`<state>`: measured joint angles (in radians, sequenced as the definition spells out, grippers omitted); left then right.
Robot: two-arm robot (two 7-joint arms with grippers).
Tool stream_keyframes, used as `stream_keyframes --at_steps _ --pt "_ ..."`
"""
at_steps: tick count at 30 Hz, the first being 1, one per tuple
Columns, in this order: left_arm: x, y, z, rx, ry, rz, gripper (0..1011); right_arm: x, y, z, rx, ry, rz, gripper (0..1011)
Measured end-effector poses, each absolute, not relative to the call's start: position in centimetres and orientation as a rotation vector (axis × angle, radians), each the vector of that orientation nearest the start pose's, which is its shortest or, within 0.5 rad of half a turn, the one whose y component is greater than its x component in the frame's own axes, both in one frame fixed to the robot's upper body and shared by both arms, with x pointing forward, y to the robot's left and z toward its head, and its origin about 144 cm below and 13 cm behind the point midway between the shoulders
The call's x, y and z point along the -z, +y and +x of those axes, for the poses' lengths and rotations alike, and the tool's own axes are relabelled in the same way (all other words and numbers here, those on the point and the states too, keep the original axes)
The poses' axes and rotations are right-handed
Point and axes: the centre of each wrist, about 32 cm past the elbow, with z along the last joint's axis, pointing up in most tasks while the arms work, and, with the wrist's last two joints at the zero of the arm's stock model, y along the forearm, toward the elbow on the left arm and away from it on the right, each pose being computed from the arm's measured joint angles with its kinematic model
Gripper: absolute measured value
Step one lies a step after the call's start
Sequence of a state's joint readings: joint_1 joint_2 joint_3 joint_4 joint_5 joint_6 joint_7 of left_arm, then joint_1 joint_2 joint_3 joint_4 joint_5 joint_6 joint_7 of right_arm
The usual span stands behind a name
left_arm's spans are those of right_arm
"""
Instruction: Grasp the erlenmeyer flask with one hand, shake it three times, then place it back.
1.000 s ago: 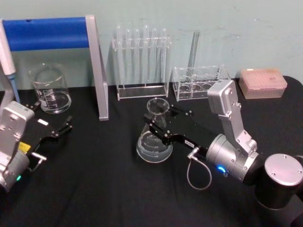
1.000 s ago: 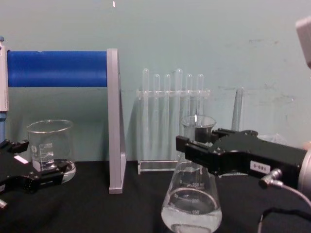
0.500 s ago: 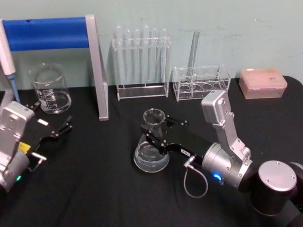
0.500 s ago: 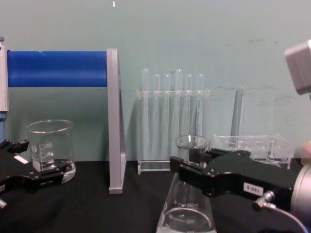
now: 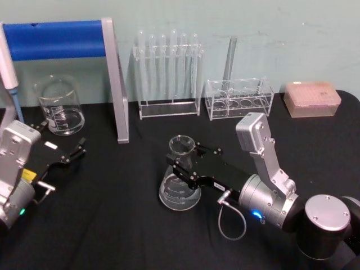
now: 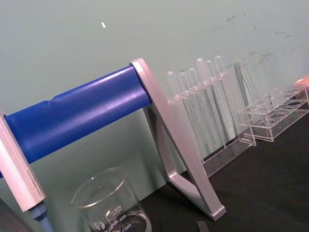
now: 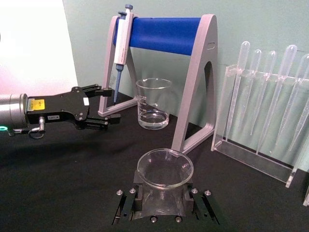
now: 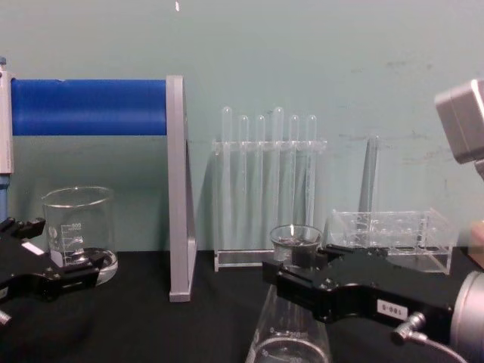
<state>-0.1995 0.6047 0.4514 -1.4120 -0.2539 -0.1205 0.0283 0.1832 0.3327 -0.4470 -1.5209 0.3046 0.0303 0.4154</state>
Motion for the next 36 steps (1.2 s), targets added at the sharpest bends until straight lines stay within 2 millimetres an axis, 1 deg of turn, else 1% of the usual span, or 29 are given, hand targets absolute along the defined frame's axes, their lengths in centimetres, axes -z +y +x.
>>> stream_keyframes --at_steps 32,34,36 --pt "-113.98 30.97 48.86 -1.248 -0.285 0.305 1001 -115.43 -19.55 48.29 0.755 -0.001 -0.104 449" --pt "-113.98 30.97 48.86 -1.248 -0.285 0.304 1001 -115.44 -19.55 48.29 0.755 -0.001 -0.104 472" --pt "-113.98 30.97 48.86 -1.248 -0.285 0.304 1001 -115.45 -19.55 48.29 0.755 -0.001 -0.104 533"
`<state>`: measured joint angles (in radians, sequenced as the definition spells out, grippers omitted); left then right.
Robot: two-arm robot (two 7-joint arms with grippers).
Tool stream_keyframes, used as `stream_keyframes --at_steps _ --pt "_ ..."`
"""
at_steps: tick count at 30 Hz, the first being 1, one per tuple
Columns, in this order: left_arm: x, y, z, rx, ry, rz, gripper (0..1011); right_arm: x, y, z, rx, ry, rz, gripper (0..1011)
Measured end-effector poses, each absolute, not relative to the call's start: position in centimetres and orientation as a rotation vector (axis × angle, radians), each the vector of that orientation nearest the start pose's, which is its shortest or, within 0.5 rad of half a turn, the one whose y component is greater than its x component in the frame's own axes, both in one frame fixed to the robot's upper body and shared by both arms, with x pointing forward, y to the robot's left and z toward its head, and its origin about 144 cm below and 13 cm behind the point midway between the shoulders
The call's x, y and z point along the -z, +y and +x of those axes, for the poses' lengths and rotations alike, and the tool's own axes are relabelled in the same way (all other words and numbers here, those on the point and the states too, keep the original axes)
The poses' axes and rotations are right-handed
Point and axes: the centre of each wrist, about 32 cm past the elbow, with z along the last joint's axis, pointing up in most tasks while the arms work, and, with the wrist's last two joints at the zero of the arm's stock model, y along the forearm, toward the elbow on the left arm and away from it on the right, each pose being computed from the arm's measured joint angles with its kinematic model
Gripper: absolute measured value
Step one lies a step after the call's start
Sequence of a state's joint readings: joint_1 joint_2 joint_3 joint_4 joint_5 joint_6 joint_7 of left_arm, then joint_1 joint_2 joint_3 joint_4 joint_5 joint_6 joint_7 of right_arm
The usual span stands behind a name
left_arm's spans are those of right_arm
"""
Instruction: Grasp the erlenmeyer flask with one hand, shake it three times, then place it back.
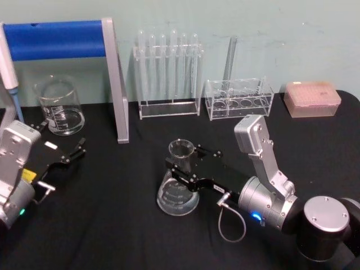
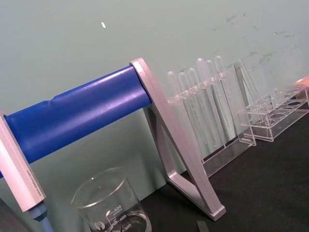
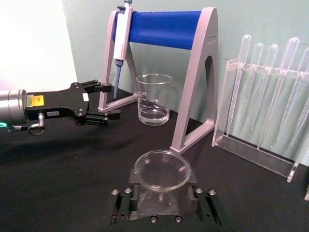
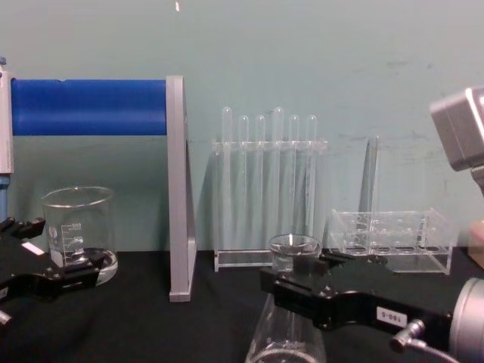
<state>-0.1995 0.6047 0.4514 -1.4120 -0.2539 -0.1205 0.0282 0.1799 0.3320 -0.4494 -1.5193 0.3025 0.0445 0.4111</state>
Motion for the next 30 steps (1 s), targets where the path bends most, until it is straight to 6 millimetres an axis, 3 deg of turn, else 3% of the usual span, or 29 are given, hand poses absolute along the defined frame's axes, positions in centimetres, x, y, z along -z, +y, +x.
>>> stream_keyframes --at_steps 6,8,15,26,30 --pt "-114.0 31.0 48.9 -1.248 -0.285 0.305 1001 -115.5 -19.5 48.3 0.755 -0.002 -0.103 698" --pt "-114.0 31.0 48.9 -1.248 -0.285 0.304 1001 -115.5 -19.5 48.3 0.755 -0.002 -0.103 813" --pt "-114.0 31.0 48.9 -1.248 -0.285 0.304 1001 -115.5 -19.5 48.3 0.755 -0.002 -0.103 985" --pt "-114.0 31.0 48.9 -1.248 -0.285 0.305 1001 -115.5 -19.6 48.3 0.754 -0.003 -0.103 1000" --pt "-114.0 31.0 48.9 -1.248 -0.285 0.304 1001 -115.4 -20.5 48.2 0.729 -0.010 -0.111 1000"
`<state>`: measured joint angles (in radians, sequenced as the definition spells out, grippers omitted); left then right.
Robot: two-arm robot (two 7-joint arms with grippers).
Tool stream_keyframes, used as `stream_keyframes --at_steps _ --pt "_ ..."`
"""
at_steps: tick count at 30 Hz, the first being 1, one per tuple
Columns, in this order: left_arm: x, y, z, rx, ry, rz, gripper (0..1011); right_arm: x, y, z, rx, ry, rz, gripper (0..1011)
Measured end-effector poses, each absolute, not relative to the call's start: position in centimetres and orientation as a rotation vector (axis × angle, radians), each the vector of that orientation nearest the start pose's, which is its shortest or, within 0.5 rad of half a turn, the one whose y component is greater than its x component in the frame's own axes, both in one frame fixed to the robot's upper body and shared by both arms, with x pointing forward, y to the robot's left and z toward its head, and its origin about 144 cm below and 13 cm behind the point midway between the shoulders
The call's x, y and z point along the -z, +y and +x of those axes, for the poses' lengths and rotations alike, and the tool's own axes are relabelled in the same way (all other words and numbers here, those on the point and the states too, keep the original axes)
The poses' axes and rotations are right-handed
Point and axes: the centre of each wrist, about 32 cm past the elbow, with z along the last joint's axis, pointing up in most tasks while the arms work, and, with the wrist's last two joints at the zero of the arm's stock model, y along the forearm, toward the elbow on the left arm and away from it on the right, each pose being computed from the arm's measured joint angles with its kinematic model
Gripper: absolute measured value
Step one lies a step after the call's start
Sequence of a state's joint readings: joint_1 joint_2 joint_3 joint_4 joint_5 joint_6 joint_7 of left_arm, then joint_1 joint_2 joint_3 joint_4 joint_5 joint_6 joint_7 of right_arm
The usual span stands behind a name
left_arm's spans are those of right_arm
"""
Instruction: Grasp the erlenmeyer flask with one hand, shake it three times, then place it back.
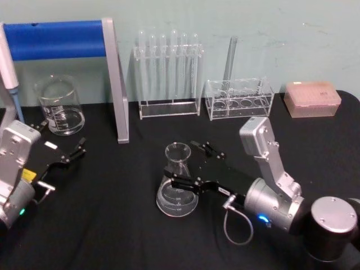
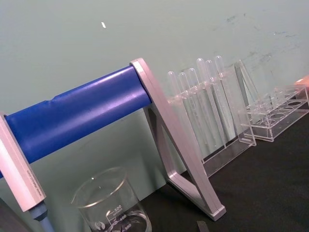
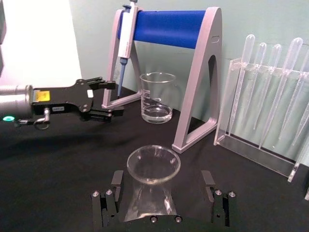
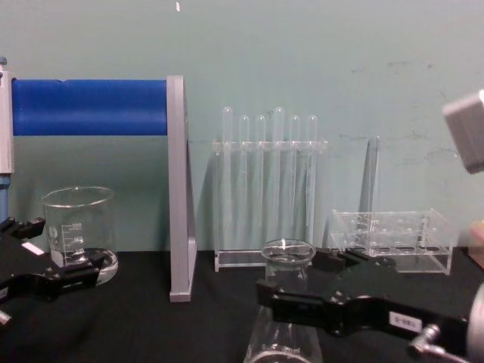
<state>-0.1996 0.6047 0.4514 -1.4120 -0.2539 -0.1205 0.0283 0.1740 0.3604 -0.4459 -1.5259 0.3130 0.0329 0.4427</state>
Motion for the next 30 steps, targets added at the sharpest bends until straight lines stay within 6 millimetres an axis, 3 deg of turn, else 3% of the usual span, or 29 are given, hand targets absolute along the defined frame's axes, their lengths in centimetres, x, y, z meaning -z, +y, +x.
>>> stream_keyframes --at_steps 17,25,30 --pt "-114.0 31.0 48.9 -1.248 -0.285 0.304 1001 -115.7 -26.0 46.6 0.656 -0.011 -0.144 1000" --pt "-114.0 31.0 48.9 -1.248 -0.285 0.305 1001 -116.1 -27.8 46.0 0.803 -0.018 -0.128 1000" --pt "-114.0 31.0 48.9 -1.248 -0.285 0.305 1001 -116.2 -27.6 46.2 0.940 -0.025 -0.089 1000"
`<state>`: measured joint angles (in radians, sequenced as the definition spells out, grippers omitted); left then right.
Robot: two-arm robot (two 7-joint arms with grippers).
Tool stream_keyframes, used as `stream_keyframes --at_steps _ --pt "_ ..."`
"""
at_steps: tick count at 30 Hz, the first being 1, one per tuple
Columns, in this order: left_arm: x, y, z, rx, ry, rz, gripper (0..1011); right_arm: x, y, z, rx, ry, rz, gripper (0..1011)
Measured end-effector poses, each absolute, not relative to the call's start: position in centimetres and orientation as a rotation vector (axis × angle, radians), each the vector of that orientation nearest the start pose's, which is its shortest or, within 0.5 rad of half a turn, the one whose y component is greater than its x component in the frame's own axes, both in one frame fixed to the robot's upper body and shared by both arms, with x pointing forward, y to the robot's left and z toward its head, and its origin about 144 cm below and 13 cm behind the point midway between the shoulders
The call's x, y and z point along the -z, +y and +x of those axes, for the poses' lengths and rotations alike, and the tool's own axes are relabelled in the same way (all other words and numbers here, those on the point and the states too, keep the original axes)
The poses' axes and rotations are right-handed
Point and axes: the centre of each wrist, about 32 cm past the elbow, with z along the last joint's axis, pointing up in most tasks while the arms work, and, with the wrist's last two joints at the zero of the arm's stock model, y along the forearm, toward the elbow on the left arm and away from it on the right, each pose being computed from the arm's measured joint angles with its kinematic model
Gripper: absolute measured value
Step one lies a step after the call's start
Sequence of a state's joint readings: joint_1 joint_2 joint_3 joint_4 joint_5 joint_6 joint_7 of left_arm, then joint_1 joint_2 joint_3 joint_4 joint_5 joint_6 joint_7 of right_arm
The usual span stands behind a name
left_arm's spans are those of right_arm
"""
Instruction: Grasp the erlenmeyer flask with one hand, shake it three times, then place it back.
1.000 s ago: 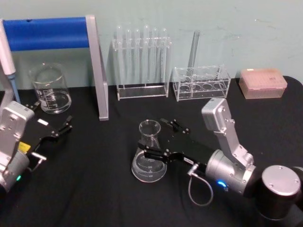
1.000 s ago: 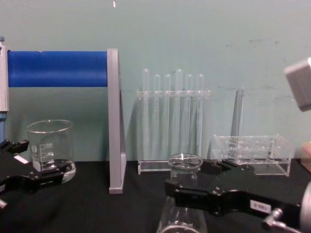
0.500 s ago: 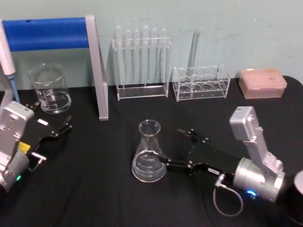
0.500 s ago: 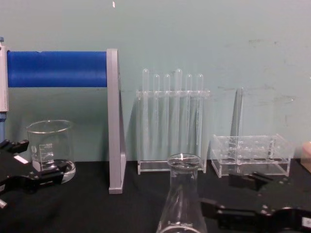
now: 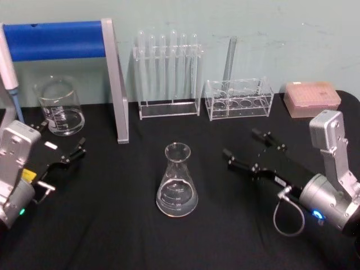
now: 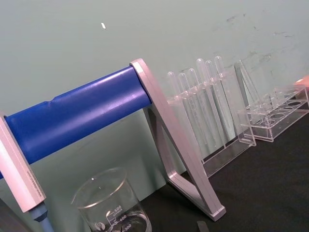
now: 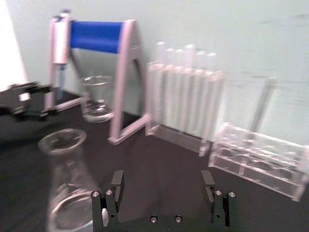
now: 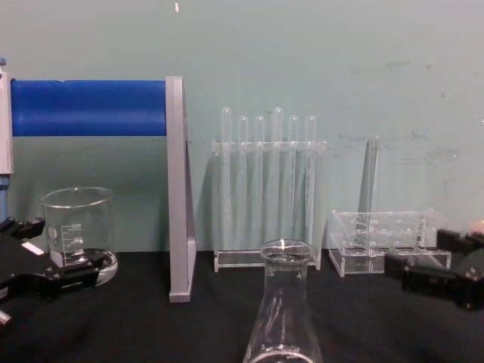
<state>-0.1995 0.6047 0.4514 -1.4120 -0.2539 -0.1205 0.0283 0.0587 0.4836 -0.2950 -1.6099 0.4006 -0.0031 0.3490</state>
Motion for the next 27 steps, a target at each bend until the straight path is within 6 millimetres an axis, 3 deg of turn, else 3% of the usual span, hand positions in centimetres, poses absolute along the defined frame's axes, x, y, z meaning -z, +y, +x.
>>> stream_keyframes --at_steps 16,27 --pt "-114.0 31.0 48.9 -1.248 -0.285 0.304 1001 -114.8 -24.3 47.8 1.269 -0.030 -0.021 1000" --pt "-114.0 31.0 48.9 -1.248 -0.285 0.305 1001 -113.7 -23.2 48.5 1.364 -0.084 -0.076 1000"
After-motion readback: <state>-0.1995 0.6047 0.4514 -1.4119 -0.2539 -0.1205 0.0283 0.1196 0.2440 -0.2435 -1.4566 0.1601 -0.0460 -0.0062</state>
